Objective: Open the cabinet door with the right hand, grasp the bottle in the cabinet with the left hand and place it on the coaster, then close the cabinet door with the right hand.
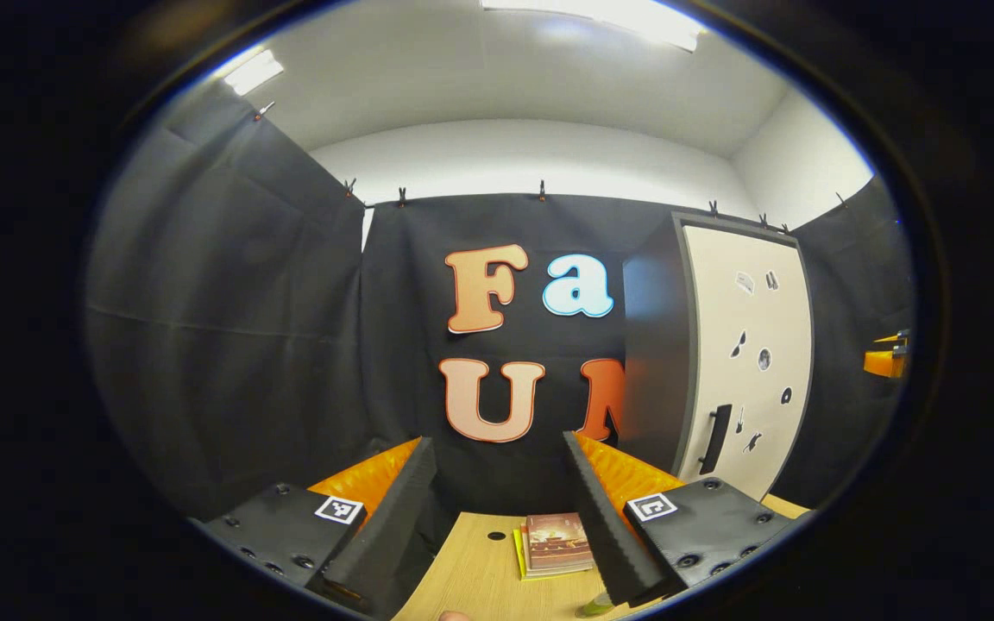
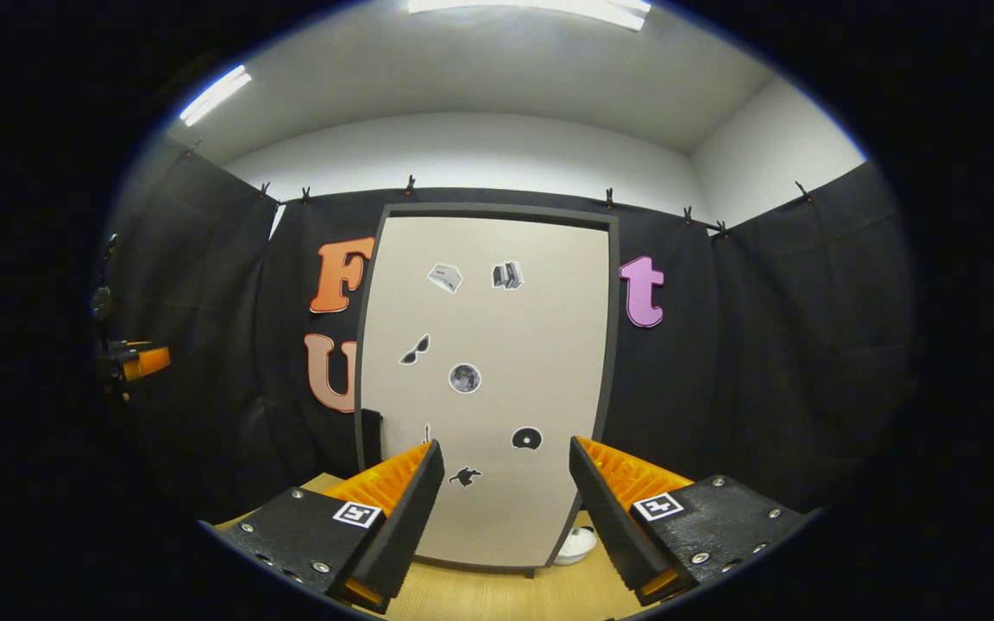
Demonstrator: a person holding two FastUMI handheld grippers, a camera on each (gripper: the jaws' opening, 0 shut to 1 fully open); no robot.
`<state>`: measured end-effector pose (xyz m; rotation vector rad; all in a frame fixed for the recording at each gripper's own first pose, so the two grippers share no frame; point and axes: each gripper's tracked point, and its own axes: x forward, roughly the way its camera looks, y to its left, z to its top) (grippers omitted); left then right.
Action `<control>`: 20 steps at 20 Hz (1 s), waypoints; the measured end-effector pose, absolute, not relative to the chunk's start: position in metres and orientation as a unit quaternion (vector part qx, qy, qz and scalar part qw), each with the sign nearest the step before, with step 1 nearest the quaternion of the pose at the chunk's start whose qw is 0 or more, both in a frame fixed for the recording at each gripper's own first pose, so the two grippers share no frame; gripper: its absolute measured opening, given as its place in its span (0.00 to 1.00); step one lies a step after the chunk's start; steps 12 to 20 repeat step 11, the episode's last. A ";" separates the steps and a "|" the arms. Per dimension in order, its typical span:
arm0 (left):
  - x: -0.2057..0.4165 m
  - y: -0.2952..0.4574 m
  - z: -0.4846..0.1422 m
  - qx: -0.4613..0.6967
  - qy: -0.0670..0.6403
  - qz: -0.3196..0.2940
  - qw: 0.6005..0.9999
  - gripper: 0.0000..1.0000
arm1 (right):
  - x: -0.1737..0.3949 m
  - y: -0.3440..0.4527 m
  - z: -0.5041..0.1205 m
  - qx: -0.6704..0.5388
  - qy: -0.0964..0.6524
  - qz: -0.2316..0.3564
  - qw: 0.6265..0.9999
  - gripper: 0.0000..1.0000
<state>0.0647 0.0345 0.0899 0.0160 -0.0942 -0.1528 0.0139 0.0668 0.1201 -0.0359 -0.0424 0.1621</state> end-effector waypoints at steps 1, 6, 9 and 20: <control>0.062 0.034 0.096 0.013 -0.053 -0.074 0.996 0.97 | 0.008 0.058 0.123 -0.020 -0.025 0.077 0.997 0.91; 0.043 0.016 0.114 0.020 -0.072 -0.065 0.995 0.94 | -0.011 0.023 0.125 -0.014 -0.030 0.070 0.997 0.89; 0.037 0.004 0.115 0.012 -0.071 -0.069 0.995 0.94 | -0.003 0.015 0.115 -0.005 -0.025 0.076 0.997 0.89; 0.037 0.001 0.114 0.015 -0.066 -0.066 0.996 0.94 | -0.001 0.012 0.111 -0.002 -0.024 0.077 0.997 0.90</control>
